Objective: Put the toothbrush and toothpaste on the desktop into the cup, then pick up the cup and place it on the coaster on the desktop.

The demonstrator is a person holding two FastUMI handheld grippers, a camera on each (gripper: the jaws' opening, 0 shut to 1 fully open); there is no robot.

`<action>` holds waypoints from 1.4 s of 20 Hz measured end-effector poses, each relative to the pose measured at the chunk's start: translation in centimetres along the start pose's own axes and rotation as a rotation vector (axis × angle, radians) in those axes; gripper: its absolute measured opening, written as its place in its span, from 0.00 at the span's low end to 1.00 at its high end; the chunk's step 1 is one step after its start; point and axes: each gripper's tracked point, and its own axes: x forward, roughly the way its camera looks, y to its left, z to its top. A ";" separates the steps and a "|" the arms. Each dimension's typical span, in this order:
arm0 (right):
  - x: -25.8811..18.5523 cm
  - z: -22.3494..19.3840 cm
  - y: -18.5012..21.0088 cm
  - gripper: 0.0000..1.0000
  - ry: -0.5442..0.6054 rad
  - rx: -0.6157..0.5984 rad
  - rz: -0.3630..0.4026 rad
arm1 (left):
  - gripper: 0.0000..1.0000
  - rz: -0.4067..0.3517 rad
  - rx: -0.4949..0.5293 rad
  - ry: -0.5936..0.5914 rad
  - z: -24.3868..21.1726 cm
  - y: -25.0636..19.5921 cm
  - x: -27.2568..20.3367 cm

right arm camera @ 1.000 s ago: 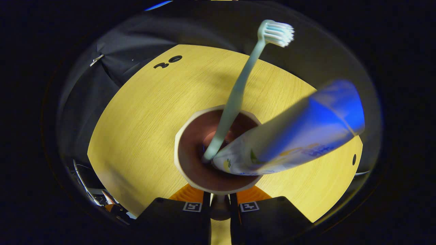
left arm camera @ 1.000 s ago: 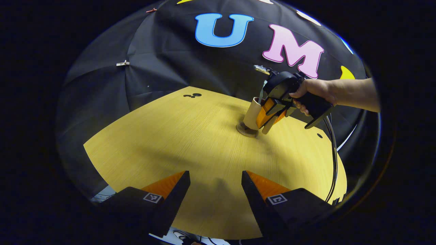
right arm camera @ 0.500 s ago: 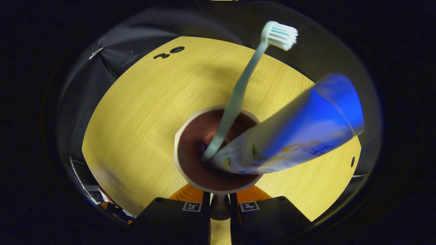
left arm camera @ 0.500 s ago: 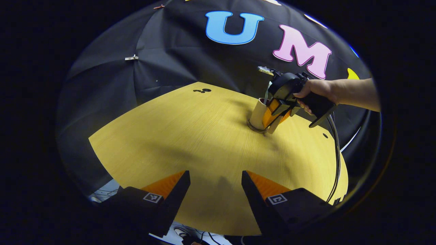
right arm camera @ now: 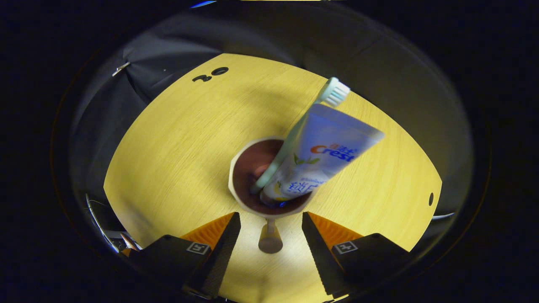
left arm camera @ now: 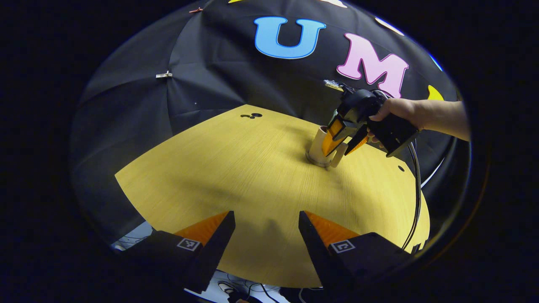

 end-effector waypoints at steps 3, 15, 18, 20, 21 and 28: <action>-2.6 0.1 -0.5 0.97 -0.059 0.015 -0.012 | 0.96 -0.017 0.007 -0.021 1.1 -0.7 -1.2; -19.5 -2.7 -4.4 0.98 -0.424 0.179 -0.089 | 0.96 -0.158 0.114 -0.183 8.8 -5.9 -6.6; -24.5 -4.2 -5.3 0.98 -0.535 0.262 -0.114 | 0.96 -0.188 0.134 -0.201 9.1 -7.0 -8.4; -27.0 -5.3 -5.7 0.98 -0.588 0.281 -0.138 | 0.96 -0.217 0.133 -0.215 9.5 -8.1 -9.8; -28.2 -5.8 -5.9 0.98 -0.613 0.277 -0.153 | 0.96 -0.231 0.136 -0.223 9.7 -8.6 -10.5; -34.7 -11.6 -5.6 0.98 -0.794 0.303 -0.205 | 0.96 -0.297 0.186 -0.318 12.3 -12.1 -14.6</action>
